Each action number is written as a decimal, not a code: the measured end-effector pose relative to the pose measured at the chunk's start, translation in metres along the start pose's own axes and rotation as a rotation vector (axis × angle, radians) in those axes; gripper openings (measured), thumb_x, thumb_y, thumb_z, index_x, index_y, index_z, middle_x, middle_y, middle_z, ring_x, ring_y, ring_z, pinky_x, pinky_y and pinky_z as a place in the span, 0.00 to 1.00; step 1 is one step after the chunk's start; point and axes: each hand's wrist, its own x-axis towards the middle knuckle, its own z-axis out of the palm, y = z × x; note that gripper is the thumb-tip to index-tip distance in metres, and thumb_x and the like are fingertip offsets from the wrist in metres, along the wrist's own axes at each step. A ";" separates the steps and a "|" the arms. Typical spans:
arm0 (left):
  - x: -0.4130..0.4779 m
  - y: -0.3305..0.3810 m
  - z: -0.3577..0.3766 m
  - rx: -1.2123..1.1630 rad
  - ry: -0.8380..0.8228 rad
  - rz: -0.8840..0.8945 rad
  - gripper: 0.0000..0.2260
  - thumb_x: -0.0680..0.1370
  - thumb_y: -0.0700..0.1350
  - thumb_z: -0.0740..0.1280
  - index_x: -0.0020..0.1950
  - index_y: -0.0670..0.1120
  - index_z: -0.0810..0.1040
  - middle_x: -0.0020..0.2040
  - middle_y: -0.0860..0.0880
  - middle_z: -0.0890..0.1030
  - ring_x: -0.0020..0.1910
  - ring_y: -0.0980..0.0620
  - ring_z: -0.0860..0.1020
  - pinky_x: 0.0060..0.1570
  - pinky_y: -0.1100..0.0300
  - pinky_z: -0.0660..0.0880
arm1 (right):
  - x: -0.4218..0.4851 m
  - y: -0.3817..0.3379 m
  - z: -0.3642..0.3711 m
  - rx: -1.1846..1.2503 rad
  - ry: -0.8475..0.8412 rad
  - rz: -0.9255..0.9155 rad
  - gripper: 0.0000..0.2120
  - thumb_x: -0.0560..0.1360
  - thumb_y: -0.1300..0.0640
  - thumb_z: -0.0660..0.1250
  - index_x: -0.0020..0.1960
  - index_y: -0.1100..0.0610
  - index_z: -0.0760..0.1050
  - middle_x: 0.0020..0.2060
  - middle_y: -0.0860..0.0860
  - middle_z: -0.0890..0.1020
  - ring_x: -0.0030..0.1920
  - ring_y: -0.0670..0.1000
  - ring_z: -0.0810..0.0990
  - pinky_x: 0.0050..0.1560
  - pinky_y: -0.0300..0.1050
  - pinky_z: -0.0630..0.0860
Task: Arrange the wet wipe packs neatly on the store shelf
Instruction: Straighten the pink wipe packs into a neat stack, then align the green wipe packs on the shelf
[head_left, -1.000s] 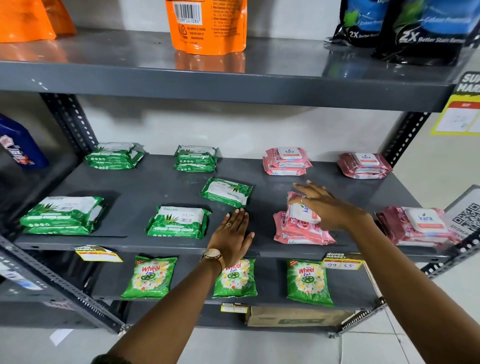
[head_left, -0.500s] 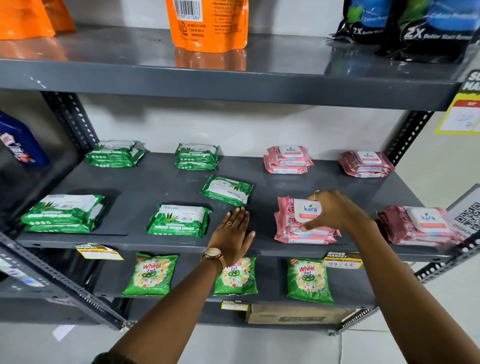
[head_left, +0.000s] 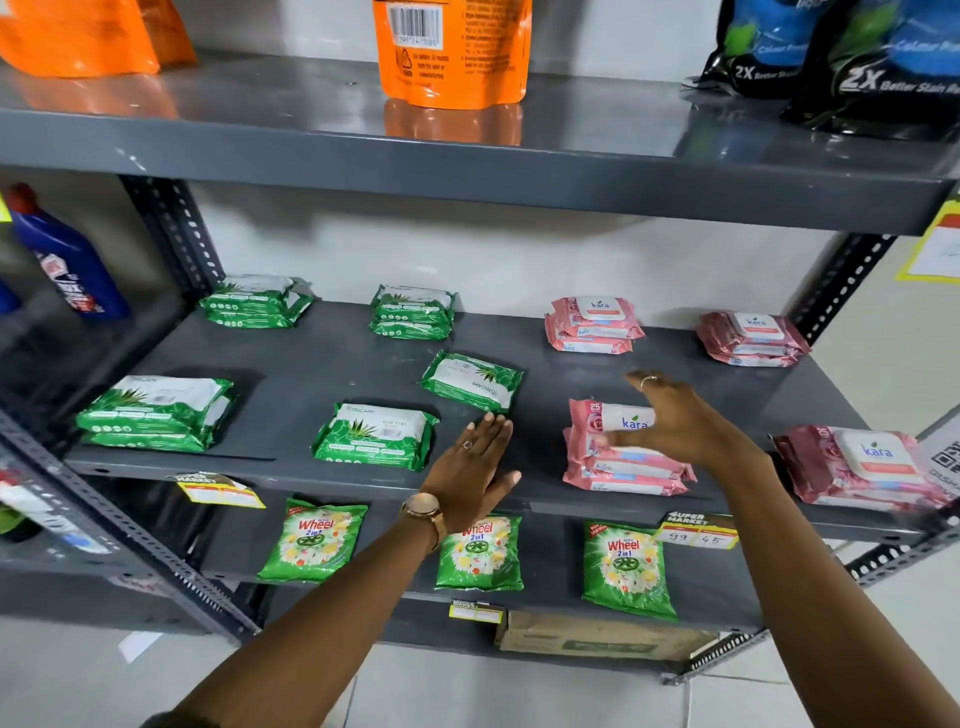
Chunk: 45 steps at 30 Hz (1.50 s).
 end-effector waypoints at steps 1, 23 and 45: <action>-0.005 -0.004 -0.007 0.015 0.027 0.024 0.29 0.81 0.55 0.55 0.77 0.44 0.50 0.78 0.45 0.54 0.76 0.53 0.45 0.74 0.59 0.43 | 0.002 -0.006 -0.003 0.032 0.031 -0.038 0.49 0.61 0.31 0.66 0.73 0.57 0.61 0.74 0.54 0.65 0.72 0.55 0.66 0.67 0.50 0.66; -0.072 -0.195 -0.081 0.131 -0.078 -0.427 0.24 0.83 0.49 0.48 0.77 0.42 0.46 0.79 0.44 0.48 0.78 0.48 0.45 0.78 0.53 0.43 | 0.152 -0.128 0.101 -0.131 -0.097 0.020 0.31 0.60 0.49 0.78 0.56 0.61 0.72 0.56 0.58 0.78 0.54 0.59 0.76 0.52 0.52 0.77; -0.065 -0.188 -0.079 0.181 -0.033 -0.403 0.28 0.80 0.44 0.54 0.77 0.45 0.45 0.79 0.46 0.46 0.78 0.49 0.44 0.78 0.53 0.43 | 0.104 -0.213 0.114 -0.027 -0.318 -0.365 0.51 0.65 0.42 0.75 0.77 0.57 0.51 0.76 0.55 0.58 0.76 0.57 0.56 0.73 0.53 0.58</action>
